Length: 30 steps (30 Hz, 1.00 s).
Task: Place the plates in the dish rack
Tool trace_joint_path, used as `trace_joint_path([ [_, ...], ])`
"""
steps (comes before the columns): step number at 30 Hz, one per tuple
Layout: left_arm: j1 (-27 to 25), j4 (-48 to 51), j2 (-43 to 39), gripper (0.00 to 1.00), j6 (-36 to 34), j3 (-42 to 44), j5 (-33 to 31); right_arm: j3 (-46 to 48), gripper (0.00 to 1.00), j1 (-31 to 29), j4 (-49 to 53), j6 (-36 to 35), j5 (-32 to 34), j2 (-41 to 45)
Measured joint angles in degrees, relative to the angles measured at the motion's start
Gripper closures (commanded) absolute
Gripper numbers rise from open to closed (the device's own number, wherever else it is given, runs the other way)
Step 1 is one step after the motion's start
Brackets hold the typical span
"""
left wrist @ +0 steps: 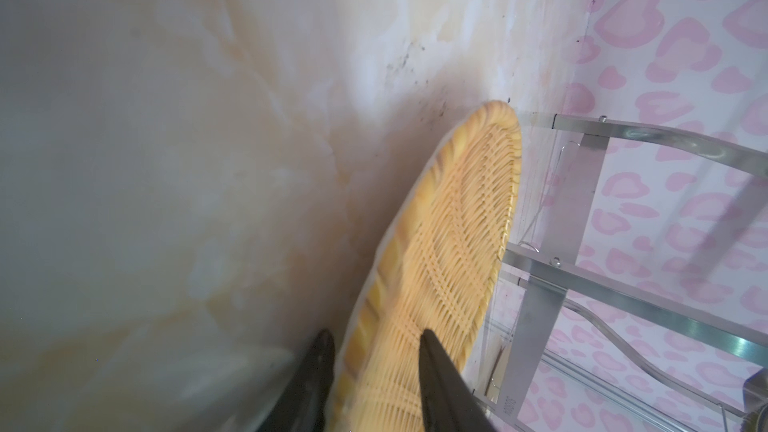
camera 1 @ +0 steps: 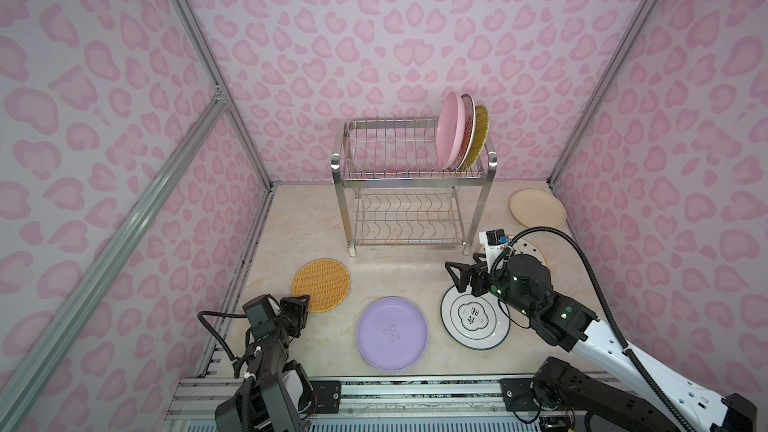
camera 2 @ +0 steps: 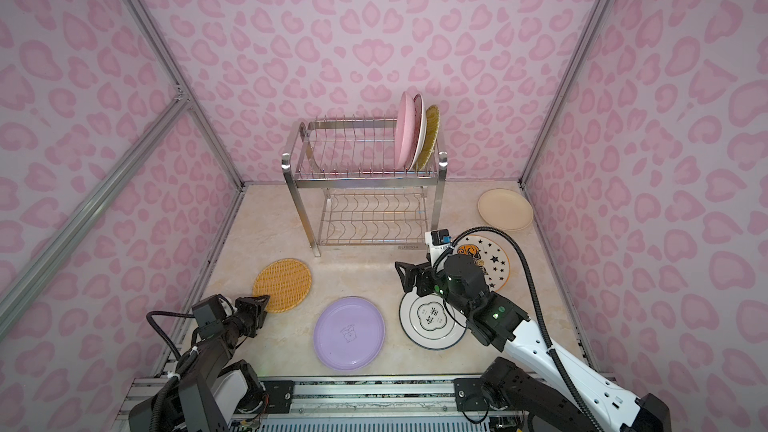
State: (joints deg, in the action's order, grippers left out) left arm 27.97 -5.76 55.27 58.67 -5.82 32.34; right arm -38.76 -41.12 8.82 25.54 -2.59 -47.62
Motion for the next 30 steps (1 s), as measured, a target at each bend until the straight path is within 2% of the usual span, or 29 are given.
trace_joint_path([
  [6,-0.6,-5.4,0.7,0.63,1.7,2.1,0.2,0.0,0.02,0.0,-0.4,0.4,0.0,-0.2],
  [10,-1.0,-6.4,0.7,0.69,2.4,2.6,-0.5,0.0,0.02,0.0,-0.4,0.4,-0.5,-0.5],
  [12,-1.5,-6.4,0.5,0.76,2.8,2.7,-1.2,0.0,0.02,0.0,-0.7,0.5,-0.7,-0.6],
  [14,-1.7,-6.4,0.4,0.77,2.8,2.8,-2.0,0.0,0.02,0.0,-0.8,0.6,-0.9,-0.6],
  [20,-2.1,-8.1,0.3,0.96,3.3,2.2,-1.3,0.0,0.02,0.0,-0.7,0.9,-1.1,-0.6],
  [25,-2.5,0.6,-5.4,0.97,1.7,-1.3,-2.9,-0.2,0.02,0.0,-0.6,1.3,-1.5,-1.0],
  [30,-4.7,16.6,-17.3,0.97,-2.9,-8.0,-7.8,-1.4,0.02,0.0,-0.2,1.4,-1.5,-2.0],
])
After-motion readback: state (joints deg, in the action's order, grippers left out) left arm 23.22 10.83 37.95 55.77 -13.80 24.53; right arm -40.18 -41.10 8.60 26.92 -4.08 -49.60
